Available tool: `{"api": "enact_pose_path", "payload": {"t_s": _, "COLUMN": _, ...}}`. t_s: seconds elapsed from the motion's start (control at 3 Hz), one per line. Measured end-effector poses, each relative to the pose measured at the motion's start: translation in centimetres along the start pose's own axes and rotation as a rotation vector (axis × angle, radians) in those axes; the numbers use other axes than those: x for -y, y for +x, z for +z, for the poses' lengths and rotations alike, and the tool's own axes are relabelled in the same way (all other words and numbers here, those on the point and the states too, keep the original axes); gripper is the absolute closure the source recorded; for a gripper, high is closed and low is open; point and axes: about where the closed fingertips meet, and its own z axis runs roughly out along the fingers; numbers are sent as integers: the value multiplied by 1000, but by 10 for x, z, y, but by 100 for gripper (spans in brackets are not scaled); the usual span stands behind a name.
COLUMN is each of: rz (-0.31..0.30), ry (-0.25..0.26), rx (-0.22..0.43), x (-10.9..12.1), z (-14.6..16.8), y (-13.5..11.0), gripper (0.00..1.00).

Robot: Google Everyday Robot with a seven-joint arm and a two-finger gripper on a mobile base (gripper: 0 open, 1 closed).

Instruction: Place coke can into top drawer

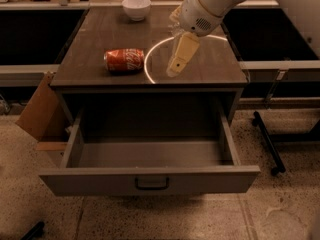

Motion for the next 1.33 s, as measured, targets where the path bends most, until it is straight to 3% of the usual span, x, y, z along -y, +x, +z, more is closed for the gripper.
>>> {"api": "enact_pose_path", "payload": {"t_s": 0.67, "rz": -7, "ry": -53, "rx": 52, "x": 41, "z": 64, "y": -18, "gripper": 0}}
{"api": "enact_pose_path", "payload": {"t_s": 1.33, "rz": -21, "ry": -153, "rx": 39, "x": 49, "z": 121, "y": -40, "gripper": 0}}
